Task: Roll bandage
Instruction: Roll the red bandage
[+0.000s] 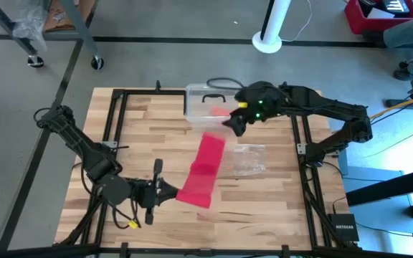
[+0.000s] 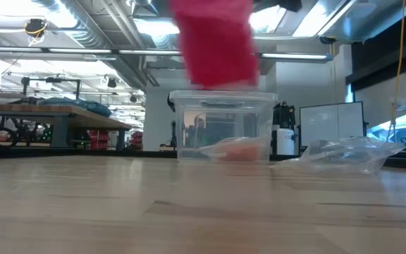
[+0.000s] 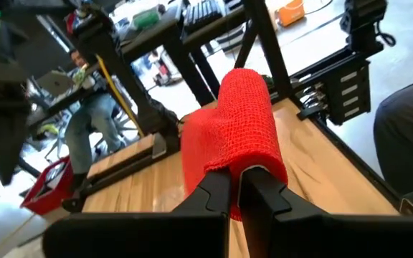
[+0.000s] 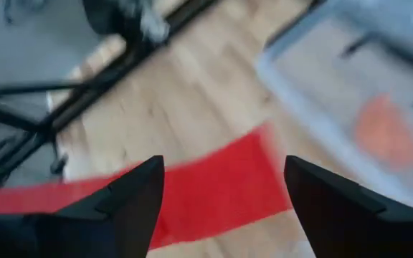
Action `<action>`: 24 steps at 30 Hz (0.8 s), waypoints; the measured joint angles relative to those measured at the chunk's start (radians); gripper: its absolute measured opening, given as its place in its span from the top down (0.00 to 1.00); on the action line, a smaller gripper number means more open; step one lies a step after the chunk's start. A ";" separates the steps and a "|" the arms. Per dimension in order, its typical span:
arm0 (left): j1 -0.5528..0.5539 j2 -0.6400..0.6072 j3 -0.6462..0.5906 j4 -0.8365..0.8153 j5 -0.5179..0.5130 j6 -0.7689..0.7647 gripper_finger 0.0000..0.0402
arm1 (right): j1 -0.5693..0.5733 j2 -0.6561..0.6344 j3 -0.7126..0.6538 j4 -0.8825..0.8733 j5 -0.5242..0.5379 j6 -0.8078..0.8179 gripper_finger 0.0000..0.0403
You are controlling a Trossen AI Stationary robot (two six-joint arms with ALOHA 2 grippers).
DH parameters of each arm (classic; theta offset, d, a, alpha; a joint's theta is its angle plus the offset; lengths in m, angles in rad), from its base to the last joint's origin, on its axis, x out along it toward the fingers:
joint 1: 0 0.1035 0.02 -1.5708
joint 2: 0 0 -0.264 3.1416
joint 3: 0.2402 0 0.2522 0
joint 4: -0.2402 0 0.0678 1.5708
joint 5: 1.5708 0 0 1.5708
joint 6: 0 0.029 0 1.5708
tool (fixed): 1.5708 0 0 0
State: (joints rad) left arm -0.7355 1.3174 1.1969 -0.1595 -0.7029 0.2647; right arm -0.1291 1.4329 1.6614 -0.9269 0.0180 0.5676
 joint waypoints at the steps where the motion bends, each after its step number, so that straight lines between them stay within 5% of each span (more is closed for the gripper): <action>1: 0.004 0.000 0.000 -0.007 0.000 -0.010 0.99 | -0.001 -0.002 0.001 0.026 0.042 0.000 0.28; 4: 0.012 0.000 0.000 -0.026 0.000 -0.027 0.99 | -0.003 0.005 0.002 0.056 0.143 -0.001 0.28; 8: -0.009 0.000 0.000 0.081 -0.002 0.026 0.99 | -0.002 0.009 0.001 0.020 0.147 -0.074 0.28; 18: -0.072 -0.006 0.040 0.661 -0.250 0.533 0.99 | 0.106 -0.078 0.000 -0.044 0.241 -0.197 0.28; 24: -0.044 -0.025 0.260 0.499 -0.257 0.486 0.99 | 0.224 -0.143 -0.079 -0.030 0.363 -0.237 0.28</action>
State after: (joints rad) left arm -0.7796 1.2922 1.4566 0.3398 -0.9604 0.7511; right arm 0.0950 1.2902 1.5820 -0.9569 0.3813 0.3309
